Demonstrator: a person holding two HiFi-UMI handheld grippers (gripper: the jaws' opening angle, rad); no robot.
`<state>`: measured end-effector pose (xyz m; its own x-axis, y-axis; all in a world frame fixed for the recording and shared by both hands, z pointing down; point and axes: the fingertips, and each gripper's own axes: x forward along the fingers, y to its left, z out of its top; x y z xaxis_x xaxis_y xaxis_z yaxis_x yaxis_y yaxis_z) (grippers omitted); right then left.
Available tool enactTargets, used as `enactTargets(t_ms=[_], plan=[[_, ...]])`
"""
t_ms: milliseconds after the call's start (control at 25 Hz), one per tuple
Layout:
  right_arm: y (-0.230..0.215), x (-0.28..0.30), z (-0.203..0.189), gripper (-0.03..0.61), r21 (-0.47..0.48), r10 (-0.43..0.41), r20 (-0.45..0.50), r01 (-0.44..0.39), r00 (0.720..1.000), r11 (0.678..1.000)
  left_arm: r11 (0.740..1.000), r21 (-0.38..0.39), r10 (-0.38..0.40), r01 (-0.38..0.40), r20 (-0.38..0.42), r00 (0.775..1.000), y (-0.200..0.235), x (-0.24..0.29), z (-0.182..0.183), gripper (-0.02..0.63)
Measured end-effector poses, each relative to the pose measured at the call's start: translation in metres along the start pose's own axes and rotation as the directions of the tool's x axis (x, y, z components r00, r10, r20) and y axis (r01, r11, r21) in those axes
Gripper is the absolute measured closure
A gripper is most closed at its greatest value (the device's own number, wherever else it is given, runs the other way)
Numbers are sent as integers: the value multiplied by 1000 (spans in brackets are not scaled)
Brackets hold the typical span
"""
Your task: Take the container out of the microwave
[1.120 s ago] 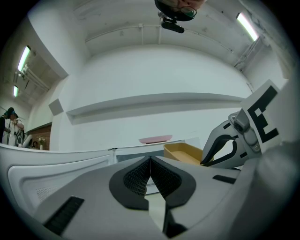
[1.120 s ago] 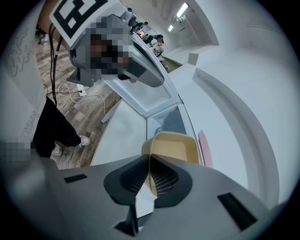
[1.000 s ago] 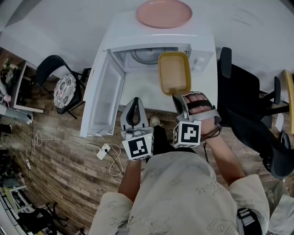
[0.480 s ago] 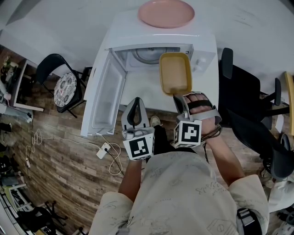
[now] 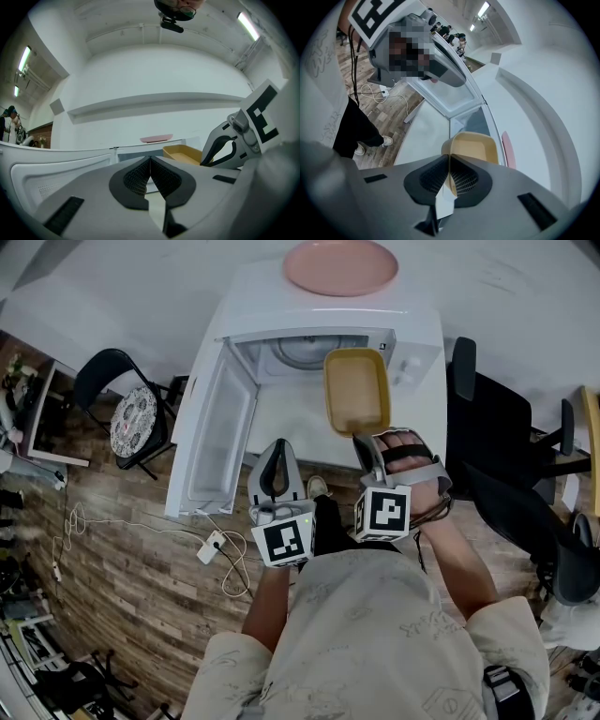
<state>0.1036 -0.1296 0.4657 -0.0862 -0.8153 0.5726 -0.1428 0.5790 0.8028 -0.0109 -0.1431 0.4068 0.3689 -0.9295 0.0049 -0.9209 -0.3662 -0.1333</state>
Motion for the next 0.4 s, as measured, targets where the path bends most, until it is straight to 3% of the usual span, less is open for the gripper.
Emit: enactTargets(t_ms=[400], plan=[[4,-1,-1,551,-8,9,-2,-9,1000,1000,1000,6,-2,2,6,1000,-1,-1,1,604]])
